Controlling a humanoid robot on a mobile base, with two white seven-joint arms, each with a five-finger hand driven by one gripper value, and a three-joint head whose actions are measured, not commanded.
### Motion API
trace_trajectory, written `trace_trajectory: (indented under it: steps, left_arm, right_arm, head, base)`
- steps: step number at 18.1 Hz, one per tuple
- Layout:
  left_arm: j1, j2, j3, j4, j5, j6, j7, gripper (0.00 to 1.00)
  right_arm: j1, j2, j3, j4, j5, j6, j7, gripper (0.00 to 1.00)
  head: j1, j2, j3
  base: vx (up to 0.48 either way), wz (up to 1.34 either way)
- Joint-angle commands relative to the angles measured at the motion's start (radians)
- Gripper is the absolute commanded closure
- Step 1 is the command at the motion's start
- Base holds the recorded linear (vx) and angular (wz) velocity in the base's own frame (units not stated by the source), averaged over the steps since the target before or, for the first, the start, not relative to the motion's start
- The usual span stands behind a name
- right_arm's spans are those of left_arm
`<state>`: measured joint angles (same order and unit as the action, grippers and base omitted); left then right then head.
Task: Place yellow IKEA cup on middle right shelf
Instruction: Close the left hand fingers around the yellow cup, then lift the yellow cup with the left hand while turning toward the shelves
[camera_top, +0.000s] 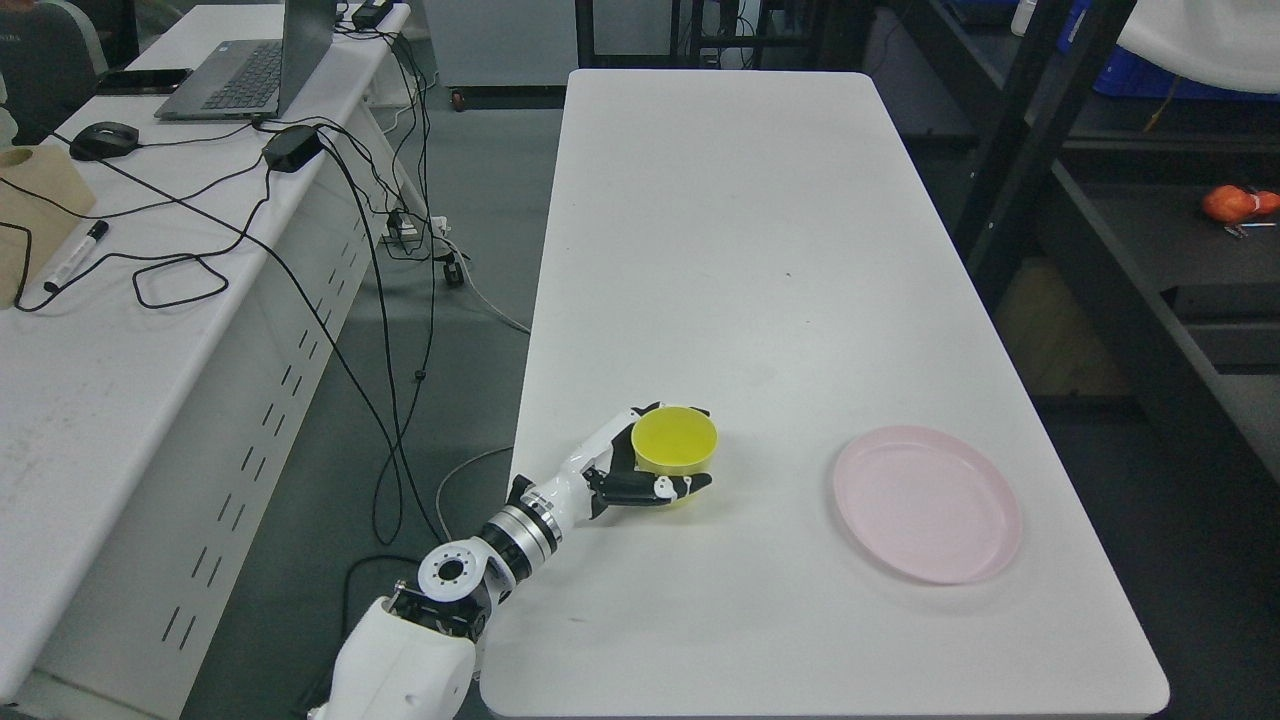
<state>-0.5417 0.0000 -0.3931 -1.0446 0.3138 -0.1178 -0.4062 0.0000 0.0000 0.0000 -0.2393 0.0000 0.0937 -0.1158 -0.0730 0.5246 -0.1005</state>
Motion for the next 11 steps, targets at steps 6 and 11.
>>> trace_trajectory:
  steps: [6,11]
  left_arm:
    - [0.022,0.017,0.225,-0.219,0.122,-0.057,-0.005,1.00]
    - [0.083,0.017,0.312,-0.406,0.122,-0.060,-0.008,1.00]
  right_arm:
    - [0.014,-0.017,0.017,0.000,-0.025,0.000,-0.001,0.01]
    - [0.014,-0.017,0.017,0.000,-0.025,0.000,-0.001,0.01]
  head:
    - [0.0000,0.000,0.000]
    - [0.0000,0.000,0.000]
  base:
    - [-0.015,0.03]
    - [-0.098,-0.03]
